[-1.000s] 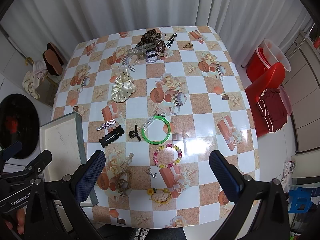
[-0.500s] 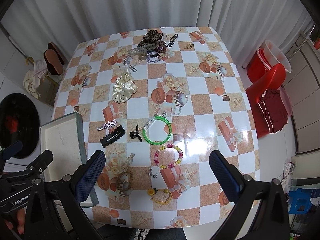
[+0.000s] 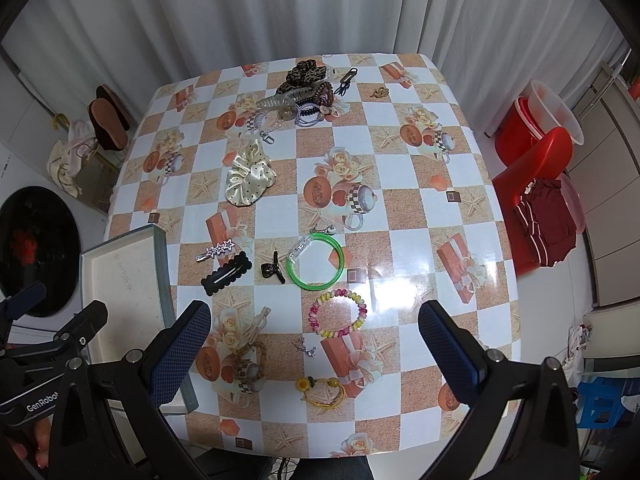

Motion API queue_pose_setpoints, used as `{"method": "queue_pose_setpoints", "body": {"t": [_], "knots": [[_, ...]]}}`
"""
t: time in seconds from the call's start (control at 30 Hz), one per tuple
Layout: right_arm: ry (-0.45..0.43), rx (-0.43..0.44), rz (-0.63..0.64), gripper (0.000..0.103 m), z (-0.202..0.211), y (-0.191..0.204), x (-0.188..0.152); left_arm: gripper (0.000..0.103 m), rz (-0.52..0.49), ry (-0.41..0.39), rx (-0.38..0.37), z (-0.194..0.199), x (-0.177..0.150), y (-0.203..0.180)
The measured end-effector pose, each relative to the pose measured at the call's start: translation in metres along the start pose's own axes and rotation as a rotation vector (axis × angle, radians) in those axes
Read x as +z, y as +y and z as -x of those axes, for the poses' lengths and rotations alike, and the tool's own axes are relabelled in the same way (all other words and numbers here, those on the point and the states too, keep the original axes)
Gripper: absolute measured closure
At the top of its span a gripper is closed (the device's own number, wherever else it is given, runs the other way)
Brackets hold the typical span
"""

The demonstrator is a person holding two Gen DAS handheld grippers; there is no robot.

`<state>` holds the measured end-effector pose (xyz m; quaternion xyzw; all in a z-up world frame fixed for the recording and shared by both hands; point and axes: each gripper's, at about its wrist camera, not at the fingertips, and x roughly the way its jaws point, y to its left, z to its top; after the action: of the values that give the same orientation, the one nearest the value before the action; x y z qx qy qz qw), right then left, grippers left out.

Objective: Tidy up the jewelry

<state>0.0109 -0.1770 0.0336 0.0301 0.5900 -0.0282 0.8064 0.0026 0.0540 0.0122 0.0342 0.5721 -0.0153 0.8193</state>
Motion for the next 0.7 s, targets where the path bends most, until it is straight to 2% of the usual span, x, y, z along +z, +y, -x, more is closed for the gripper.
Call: {"method": "queue_pose_setpoints", "body": {"t": [0.03, 0.17, 0.2, 0.7], "knots": [[0.0, 0.0, 0.0, 0.0, 0.0, 0.001, 0.0, 0.0, 0.0, 0.0, -0.002, 0.001, 0.002, -0.011], [0.001, 0.0, -0.001, 0.0, 0.0, 0.001, 0.001, 0.0, -0.001, 0.001, -0.001, 0.0, 0.001, -0.004], [0.001, 0.0, 0.0, 0.0, 0.0, 0.001, 0.001, 0.0, -0.001, 0.001, -0.001, 0.001, 0.002, -0.012], [0.001, 0.001, 0.001, 0.0, 0.0, 0.0, 0.001, 0.0, -0.002, 0.005, 0.001, 0.001, 0.003, -0.014]]}}
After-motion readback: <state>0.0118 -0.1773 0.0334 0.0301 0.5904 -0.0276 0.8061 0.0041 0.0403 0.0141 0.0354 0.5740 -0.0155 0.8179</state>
